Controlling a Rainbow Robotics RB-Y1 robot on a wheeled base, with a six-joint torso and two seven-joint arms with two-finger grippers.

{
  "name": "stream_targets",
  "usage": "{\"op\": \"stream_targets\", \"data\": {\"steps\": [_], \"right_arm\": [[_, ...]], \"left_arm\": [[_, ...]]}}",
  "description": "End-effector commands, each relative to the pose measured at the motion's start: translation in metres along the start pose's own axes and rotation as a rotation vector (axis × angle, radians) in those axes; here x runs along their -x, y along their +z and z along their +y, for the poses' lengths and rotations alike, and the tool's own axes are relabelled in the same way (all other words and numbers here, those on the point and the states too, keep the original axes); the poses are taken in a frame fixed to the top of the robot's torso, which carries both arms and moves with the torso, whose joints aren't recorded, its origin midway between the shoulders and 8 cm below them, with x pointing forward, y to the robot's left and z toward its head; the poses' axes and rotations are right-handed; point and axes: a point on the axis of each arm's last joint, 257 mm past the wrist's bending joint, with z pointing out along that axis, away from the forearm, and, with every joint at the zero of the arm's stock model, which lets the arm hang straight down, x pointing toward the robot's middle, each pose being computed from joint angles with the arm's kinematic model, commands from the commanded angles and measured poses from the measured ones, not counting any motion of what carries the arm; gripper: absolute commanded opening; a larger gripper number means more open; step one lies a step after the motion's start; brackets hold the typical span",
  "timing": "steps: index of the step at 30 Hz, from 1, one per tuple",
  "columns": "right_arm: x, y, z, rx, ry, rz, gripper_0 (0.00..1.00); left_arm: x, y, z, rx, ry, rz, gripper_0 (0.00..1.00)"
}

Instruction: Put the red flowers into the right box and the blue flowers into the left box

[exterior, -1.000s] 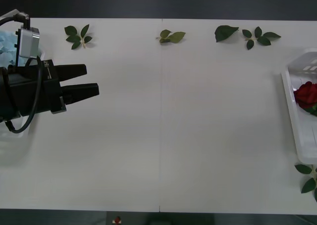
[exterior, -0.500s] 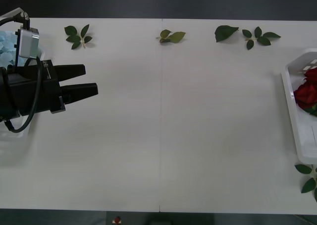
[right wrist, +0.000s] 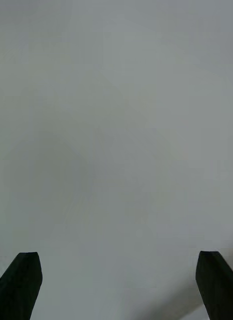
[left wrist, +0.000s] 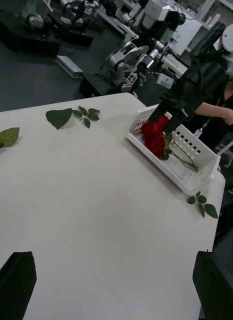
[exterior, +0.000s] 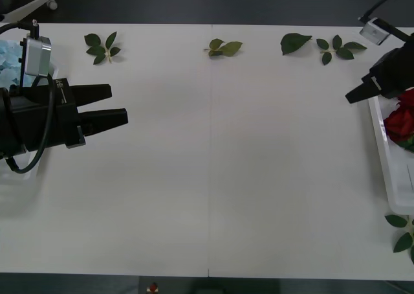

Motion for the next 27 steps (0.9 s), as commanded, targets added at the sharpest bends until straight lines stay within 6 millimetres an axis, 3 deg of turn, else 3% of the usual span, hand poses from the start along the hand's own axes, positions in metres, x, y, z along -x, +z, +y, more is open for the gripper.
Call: {"op": "stream_targets", "data": {"steps": [1,2,8,12,15,22,27], "right_arm": [[0.034,-0.004,0.040,0.057,-0.223,-0.053,0.90],[0.046,0.002,0.058,0.082,-0.289,-0.083,0.90],[0.087,0.024,0.112,0.144,-0.491,-0.202,0.90],[0.096,0.025,0.139,0.209,-0.566,-0.253,0.90],[0.102,0.014,0.157,0.252,-0.614,-0.301,0.90],[0.091,0.012,0.182,0.297,-0.658,-0.320,0.90],[0.075,0.029,0.168,0.229,-0.710,-0.269,0.90]], "left_arm": [[0.017,-0.002,0.000,0.000,0.087,-0.003,0.91],[0.017,-0.002,0.000,0.000,0.087,-0.003,0.91],[0.017,-0.002,0.000,0.000,0.087,-0.003,0.91],[0.017,-0.002,0.000,0.000,0.087,-0.003,0.91],[0.017,-0.002,0.000,0.000,0.087,-0.003,0.91],[0.017,-0.002,0.000,0.000,0.087,-0.003,0.91],[0.017,-0.002,0.000,0.000,0.087,-0.003,0.91]]}}
